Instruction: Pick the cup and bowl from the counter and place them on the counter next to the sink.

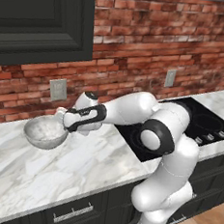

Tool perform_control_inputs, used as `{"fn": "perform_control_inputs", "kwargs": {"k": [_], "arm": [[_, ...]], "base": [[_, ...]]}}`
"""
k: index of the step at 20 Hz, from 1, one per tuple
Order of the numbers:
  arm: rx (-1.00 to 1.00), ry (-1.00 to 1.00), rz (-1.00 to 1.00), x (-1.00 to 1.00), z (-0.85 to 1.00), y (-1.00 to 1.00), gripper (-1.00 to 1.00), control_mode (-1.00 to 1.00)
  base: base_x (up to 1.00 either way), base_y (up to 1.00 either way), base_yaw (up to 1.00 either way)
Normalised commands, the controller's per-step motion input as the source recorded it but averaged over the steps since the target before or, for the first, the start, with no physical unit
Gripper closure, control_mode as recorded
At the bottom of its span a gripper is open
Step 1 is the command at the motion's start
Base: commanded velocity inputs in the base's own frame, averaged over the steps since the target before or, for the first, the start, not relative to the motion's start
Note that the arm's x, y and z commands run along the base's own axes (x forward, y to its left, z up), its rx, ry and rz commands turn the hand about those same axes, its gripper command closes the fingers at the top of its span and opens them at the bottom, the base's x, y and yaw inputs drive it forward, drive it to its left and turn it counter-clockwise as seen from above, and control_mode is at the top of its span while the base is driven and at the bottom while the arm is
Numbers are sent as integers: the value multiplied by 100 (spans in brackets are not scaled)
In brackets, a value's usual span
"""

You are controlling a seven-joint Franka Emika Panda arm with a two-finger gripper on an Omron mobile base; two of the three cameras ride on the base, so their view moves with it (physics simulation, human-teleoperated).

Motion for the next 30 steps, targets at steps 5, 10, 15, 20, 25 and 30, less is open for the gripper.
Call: {"fn": "perform_control_inputs", "kwargs": {"k": [5,10,15,20,25,30], "arm": [[11,5,-7,-40,70,-62,100,-100],[2,18,-7,-33,34,-62,100,-100],[0,13,-10,-17,10,-60,100,-100],[-2,0,-8,-15,32,-62,100,-100],[-4,0,-7,-10,37,-73,100,-100],[-9,11,-3,0,29,-70,100,-100]], "base": [[0,0,0],[0,0,0],[0,0,0],[0,0,0],[0,0,0],[0,0,0]]}}
